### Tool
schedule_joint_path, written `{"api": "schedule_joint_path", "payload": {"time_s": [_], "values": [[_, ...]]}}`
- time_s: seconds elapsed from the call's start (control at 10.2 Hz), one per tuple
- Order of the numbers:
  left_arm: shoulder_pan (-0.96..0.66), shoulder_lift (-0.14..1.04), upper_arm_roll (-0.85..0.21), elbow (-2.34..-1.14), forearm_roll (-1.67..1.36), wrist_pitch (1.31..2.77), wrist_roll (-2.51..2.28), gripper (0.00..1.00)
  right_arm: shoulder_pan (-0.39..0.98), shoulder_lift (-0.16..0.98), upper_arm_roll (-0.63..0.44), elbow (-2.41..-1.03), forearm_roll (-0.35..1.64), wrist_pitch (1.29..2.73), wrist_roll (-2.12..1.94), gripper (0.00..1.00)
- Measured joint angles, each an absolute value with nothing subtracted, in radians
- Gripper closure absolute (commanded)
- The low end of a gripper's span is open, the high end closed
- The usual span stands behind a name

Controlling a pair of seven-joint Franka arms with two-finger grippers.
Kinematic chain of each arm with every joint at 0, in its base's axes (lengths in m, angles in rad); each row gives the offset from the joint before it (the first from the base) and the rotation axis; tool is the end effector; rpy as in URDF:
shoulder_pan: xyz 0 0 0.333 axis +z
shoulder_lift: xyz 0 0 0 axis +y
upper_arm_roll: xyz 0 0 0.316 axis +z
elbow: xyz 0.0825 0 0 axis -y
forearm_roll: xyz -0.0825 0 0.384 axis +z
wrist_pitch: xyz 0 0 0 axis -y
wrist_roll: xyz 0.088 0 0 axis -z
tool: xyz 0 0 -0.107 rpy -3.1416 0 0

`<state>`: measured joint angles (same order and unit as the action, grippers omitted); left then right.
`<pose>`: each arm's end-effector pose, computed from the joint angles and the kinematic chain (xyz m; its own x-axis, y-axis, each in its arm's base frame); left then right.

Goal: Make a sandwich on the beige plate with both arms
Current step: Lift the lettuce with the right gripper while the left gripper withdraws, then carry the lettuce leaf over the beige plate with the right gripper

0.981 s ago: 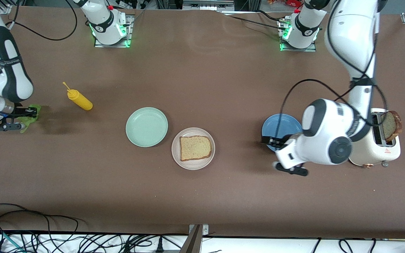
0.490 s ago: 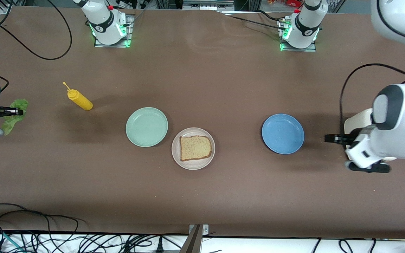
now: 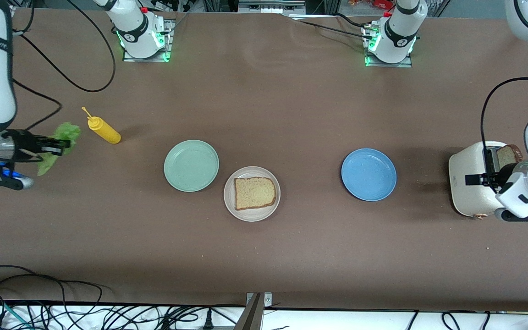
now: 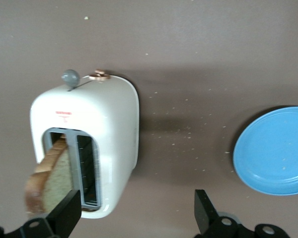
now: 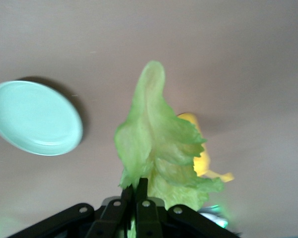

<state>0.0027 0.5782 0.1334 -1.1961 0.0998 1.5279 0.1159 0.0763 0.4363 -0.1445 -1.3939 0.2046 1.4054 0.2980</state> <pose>0.6885 0.0830 0.4344 0.9663 0.0182 -0.2568 -0.0188 -0.9898 -0.1410 0.6377 -0.0043 0.4353 0.8415 -0.3287 -0.4287 -0.3688 -0.9294 -0.0113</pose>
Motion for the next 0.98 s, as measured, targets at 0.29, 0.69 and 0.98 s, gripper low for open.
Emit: {"api": "schedule_joint_path", "payload": {"time_s": [0.29,0.69,0.98], "values": [[0.079,0.567,0.135,-1.196,0.100,1.528,0.211,0.00,0.220,0.462,-0.144,-1.391,0.401,1.471,0.652,1.00],[0.099,0.565,0.131,-1.196,0.100,1.528,0.216,0.00,0.334,0.573,-0.144,-1.390,0.579,1.684,0.933,1.00],[0.117,0.564,0.132,-1.196,0.100,1.529,0.218,0.00,0.442,0.665,-0.143,-1.390,0.639,1.917,1.063,1.00]]}}
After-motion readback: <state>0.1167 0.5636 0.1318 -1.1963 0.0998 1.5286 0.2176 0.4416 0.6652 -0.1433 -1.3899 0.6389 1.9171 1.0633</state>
